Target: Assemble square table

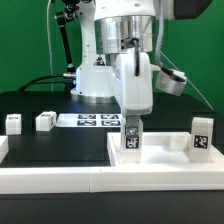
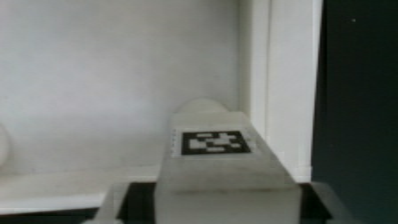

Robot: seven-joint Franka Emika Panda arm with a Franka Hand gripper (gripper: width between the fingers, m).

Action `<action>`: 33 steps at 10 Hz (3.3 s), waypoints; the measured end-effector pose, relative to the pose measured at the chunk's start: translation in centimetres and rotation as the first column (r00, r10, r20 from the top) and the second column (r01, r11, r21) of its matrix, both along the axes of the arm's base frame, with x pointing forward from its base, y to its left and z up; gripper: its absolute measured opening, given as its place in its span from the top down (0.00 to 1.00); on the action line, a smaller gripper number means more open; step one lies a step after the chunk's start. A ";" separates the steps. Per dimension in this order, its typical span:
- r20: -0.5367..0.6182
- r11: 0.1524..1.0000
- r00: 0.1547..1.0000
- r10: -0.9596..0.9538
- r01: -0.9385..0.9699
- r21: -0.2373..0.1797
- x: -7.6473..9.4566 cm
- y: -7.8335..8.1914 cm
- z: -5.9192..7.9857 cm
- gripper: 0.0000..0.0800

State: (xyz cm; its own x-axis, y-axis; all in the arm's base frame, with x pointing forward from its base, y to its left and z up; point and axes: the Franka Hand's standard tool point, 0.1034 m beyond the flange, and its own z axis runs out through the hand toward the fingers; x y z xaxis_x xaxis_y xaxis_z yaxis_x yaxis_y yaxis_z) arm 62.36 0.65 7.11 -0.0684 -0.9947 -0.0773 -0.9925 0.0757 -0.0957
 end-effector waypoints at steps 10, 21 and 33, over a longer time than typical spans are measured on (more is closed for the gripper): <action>0.006 0.912 0.912 0.409 -0.409 -0.037 -0.2 0.5 0.0 0.19; -0.064 0.233 0.243 0.968 -0.963 -0.136 0.0 -0.2 0.1 0.19; -0.073 0.252 0.264 0.962 -0.958 -0.136 -0.1 -0.6 0.1 0.64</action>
Offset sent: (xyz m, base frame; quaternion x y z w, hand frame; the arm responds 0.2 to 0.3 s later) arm 0.0000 0.0000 0.0000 0.0000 0.0000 -0.0650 0.9979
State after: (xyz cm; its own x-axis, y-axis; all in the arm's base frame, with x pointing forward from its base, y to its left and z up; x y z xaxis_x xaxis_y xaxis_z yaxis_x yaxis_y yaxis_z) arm 62.29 0.06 7.18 0.9436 -0.3248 0.0635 -0.3234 -0.9457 -0.0324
